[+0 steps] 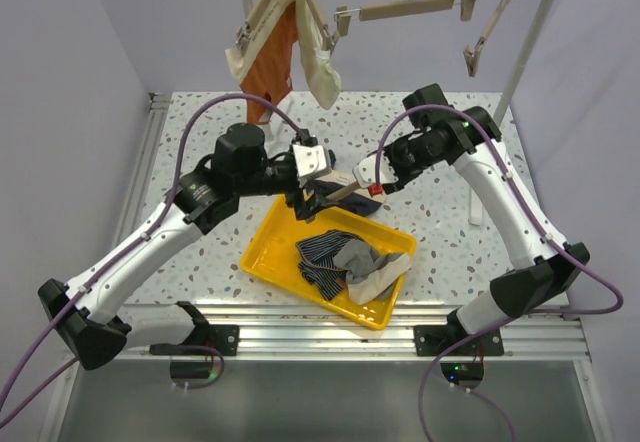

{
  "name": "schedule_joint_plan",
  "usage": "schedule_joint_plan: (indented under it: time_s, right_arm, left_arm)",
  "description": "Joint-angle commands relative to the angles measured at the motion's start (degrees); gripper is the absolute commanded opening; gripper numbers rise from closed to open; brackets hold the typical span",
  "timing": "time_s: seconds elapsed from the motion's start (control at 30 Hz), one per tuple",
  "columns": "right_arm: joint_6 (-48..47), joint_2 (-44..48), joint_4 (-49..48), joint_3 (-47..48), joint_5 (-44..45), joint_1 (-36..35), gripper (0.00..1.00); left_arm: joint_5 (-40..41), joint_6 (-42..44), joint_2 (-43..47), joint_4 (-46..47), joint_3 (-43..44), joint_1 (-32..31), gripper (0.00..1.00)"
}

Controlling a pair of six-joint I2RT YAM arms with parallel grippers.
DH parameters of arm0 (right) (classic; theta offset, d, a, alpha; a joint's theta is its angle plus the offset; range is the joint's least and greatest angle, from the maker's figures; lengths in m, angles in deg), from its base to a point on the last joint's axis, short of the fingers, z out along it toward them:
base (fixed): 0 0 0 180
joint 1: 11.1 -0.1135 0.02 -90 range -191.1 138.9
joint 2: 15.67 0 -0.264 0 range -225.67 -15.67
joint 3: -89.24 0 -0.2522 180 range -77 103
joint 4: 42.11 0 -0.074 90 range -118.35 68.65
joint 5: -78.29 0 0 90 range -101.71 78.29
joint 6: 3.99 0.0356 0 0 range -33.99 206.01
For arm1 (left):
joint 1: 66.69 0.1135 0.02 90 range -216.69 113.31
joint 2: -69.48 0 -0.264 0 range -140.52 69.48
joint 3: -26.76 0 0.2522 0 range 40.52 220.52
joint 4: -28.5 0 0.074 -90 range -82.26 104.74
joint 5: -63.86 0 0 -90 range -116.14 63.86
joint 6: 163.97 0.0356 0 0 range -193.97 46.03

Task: Remove the underwear clipped to the hanger
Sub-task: Place the hanger at the clothesline.

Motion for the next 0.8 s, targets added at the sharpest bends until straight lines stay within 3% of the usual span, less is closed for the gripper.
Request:
schedule_joint_plan:
  time_s: [0.0,0.23,0.57,0.77]
  right_arm:
    - [-3.04,2.09,2.92,0.53,2.93,-1.44,0.0]
    - [-2.6,2.62,1.16,0.53,5.91,-3.11,0.0]
    - [-1.81,4.29,-2.08,-1.4,8.38,-3.11,0.0]
    - [-0.84,6.39,-5.33,-3.68,7.68,-3.02,0.0]
  left_arm:
    - [-5.06,-1.13,-2.83,-2.32,4.79,-1.13,0.87]
    - [-2.52,-4.91,-10.91,-7.51,9.71,-3.77,0.75]
    - [5.65,-8.95,-11.18,-10.94,10.16,-4.82,0.7]
    - [6.71,-11.5,-11.8,-11.82,9.54,-4.91,0.5]
